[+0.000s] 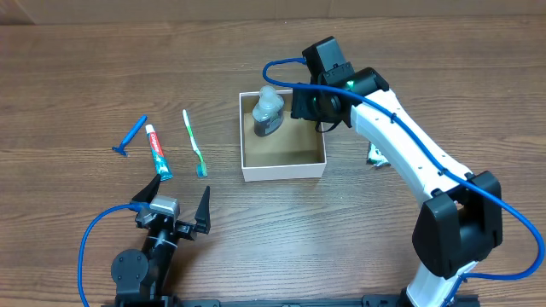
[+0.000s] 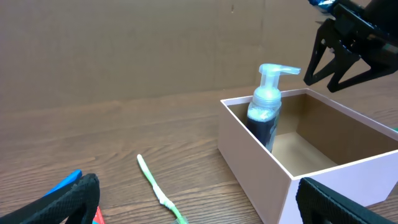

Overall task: Pack container
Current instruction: 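Lower the bottle upright in the box corner and open the right gripper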

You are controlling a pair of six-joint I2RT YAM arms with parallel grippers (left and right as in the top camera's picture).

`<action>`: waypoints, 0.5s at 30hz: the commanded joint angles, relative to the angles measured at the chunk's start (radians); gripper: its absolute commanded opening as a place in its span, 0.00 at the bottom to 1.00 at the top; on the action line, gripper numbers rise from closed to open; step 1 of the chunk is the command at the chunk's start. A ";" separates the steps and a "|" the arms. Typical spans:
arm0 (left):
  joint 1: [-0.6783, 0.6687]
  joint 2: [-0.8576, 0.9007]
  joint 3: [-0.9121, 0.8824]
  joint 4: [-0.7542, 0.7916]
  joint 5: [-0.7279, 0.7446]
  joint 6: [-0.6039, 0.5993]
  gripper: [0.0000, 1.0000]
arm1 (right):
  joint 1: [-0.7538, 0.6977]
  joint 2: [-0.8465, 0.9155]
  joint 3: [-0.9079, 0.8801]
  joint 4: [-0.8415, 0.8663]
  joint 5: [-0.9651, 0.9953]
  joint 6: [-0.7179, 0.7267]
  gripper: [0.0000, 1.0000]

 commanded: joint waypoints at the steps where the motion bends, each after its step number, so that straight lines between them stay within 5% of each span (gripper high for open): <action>1: 0.009 -0.008 -0.003 0.001 0.006 -0.006 1.00 | 0.051 -0.026 -0.018 0.016 -0.025 0.024 0.52; 15: 0.009 -0.008 -0.003 0.001 0.006 -0.006 1.00 | 0.095 -0.025 -0.066 0.255 -0.016 0.166 0.52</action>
